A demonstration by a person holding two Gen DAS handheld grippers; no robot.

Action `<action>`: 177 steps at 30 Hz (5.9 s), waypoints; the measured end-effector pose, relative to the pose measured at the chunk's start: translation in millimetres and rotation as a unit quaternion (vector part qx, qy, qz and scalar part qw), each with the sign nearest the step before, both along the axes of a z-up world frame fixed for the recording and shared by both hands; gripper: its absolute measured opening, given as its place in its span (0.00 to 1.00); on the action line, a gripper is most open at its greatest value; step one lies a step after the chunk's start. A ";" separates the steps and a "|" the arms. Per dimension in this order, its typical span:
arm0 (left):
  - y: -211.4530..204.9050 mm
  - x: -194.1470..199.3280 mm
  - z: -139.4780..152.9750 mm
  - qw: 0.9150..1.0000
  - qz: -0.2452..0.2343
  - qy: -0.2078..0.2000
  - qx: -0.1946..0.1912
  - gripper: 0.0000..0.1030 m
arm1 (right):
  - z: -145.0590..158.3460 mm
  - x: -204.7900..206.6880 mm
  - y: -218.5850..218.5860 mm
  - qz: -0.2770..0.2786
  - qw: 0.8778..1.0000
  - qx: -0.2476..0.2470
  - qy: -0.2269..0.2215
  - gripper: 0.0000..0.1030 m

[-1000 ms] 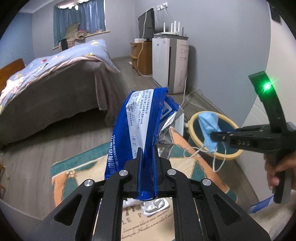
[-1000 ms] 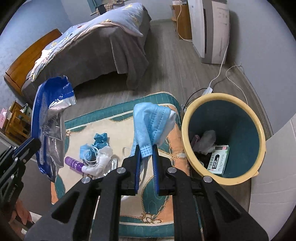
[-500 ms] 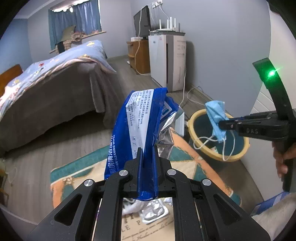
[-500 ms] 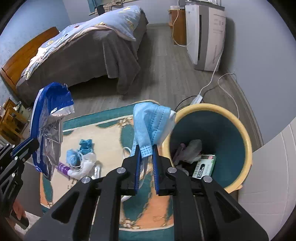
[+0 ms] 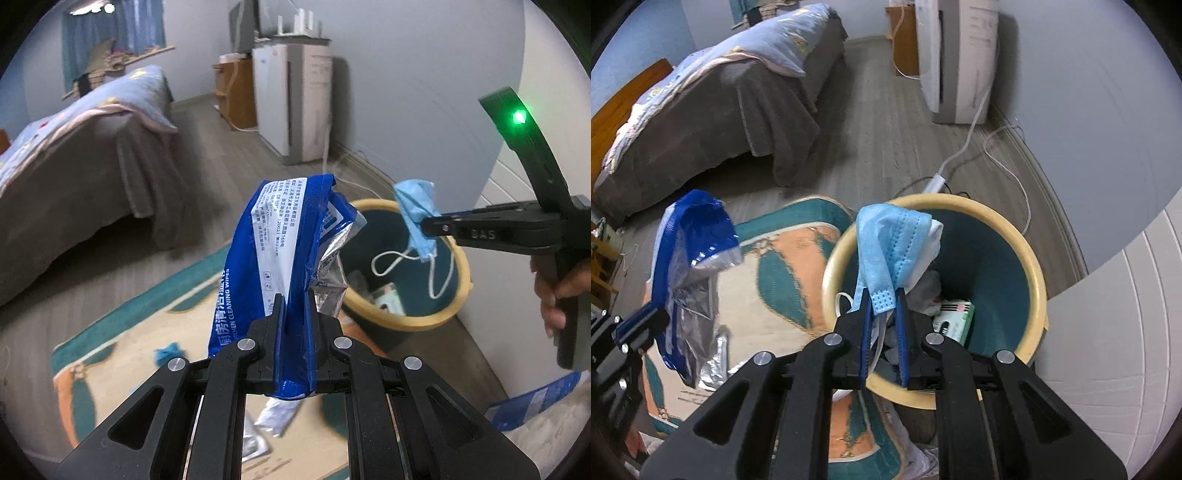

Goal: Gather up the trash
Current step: 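Carry both items over the bin and open both tools to drop them, then move both tools back over the remaining trash on the cushion, then grasp the purple spray bottle with the left tool while the right tool grasps a medicine packet, then carry both items over the bin and open both tools to drop them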

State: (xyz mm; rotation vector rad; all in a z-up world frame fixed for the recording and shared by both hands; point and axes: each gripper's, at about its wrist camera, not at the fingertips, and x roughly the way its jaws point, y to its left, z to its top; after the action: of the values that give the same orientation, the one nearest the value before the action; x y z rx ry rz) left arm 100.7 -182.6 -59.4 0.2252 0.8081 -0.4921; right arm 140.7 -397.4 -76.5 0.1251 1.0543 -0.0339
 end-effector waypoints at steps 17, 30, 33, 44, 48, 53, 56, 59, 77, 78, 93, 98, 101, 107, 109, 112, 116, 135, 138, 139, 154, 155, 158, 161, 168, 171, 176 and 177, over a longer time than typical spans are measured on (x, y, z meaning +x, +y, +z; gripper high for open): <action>-104.7 38.0 -18.3 0.997 -0.077 0.022 -0.011 0.11 | -16.6 1.5 -67.3 -0.102 0.995 0.000 0.012 0.11; -74.8 31.7 10.3 0.999 -0.038 -0.021 -0.028 0.88 | -11.6 5.7 -52.2 -0.109 0.994 0.022 0.011 0.80; -39.3 30.5 20.2 0.999 0.001 -0.017 -0.031 0.92 | -6.1 11.0 -26.3 -0.085 0.996 0.010 0.007 0.90; 128.5 1.3 40.3 0.988 0.144 -0.047 -0.001 0.95 | 3.4 24.1 100.9 0.005 1.000 0.004 0.011 0.94; 177.0 -7.4 21.7 0.982 0.183 -0.032 0.016 0.95 | -6.0 24.3 155.1 0.044 0.999 -0.008 0.030 0.94; 221.1 -5.8 -8.2 0.978 0.205 -0.007 0.048 0.95 | -25.3 27.9 203.1 0.055 0.997 0.015 0.053 0.94; 237.9 0.8 -30.3 0.976 0.208 0.020 0.065 0.95 | -35.7 33.6 219.7 0.056 0.996 0.015 0.066 0.94; 242.0 0.3 -41.7 0.978 0.193 0.031 0.070 0.95 | -45.1 33.5 230.5 0.048 0.996 0.011 0.078 0.94; 186.3 7.1 -133.6 0.978 -0.002 0.124 0.169 0.88 | -108.6 2.1 205.6 -0.006 0.985 0.008 0.170 0.84; 184.0 5.8 -135.9 0.976 -0.008 0.128 0.174 0.84 | -113.6 1.2 204.8 -0.004 0.984 0.014 0.180 0.78; 165.4 -5.3 -137.3 0.969 -0.050 0.107 0.215 0.64 | -133.4 -6.1 216.0 0.020 0.977 0.004 0.212 0.44; 165.2 -8.3 -145.8 0.964 -0.061 0.108 0.235 0.47 | -127.8 -4.3 220.5 0.025 0.980 -0.003 0.198 0.23; 171.1 -10.1 -139.6 0.965 -0.061 0.121 0.223 0.36 | -121.6 -2.9 217.2 0.023 0.982 0.003 0.186 0.15; 176.9 -26.4 -117.5 0.970 -0.070 0.120 0.198 0.36 | -102.5 -2.0 210.8 0.027 0.986 0.024 0.162 0.15; 178.9 -30.3 -104.4 0.975 -0.066 0.118 0.178 0.35 | -88.3 -8.6 207.5 0.031 0.988 0.025 0.147 0.15; 181.3 -35.6 -77.2 0.984 -0.052 0.099 0.142 0.35 | -60.5 -9.9 199.1 0.038 0.992 0.041 0.115 0.15; 173.4 -36.6 -41.2 0.994 -0.039 0.069 0.077 0.34 | -17.7 -15.3 184.4 0.048 0.996 0.047 0.064 0.15; 71.4 -23.0 5.3 0.998 -0.051 0.023 -0.013 0.34 | 29.4 -0.7 38.4 0.004 1.000 0.017 0.002 0.15; 57.7 -20.7 3.0 0.999 -0.048 0.020 -0.017 0.34 | 18.7 3.5 31.7 0.001 1.000 0.012 0.015 0.15; 53.4 -20.4 1.9 0.999 -0.047 0.018 -0.014 0.34 | 15.8 4.8 31.4 0.002 1.000 0.006 0.018 0.15; -17.7 7.2 1.6 0.998 -0.064 0.015 0.002 0.34 | -8.9 13.6 7.0 -0.015 0.999 0.009 0.043 0.15; -22.4 9.3 2.0 0.998 -0.066 0.015 0.003 0.34 | -9.6 14.0 3.5 -0.018 0.999 0.008 0.043 0.15; -36.3 16.8 3.1 0.997 -0.071 0.017 -0.003 0.34 | -14.4 14.6 -10.8 -0.033 0.998 0.007 0.045 0.15; -50.3 28.2 2.4 0.997 -0.072 0.026 -0.012 0.34 | -22.4 15.7 -26.4 -0.051 0.997 -0.003 0.053 0.15; -85.5 51.8 -9.2 0.996 -0.072 0.043 -0.016 0.34 | -44.0 11.3 -62.1 -0.101 0.992 0.011 0.078 0.15; -97.3 59.2 -12.5 0.996 -0.074 0.044 -0.019 0.34 | -48.1 9.8 -68.6 -0.110 0.990 0.013 0.082 0.15; -116.3 71.8 -12.7 0.996 -0.077 0.046 -0.025 0.34 | -53.2 10.7 -70.5 -0.109 0.990 0.011 0.084 0.15; -118.1 72.8 -10.4 0.996 -0.077 0.042 -0.031 0.35 | -52.8 11.0 -69.5 -0.108 0.991 0.009 0.083 0.15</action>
State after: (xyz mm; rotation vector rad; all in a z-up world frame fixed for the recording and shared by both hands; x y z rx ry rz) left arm 173.6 -300.7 -69.8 0.2111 0.8600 -0.6737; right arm 151.7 -466.9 -129.3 0.2549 1.2046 -0.2336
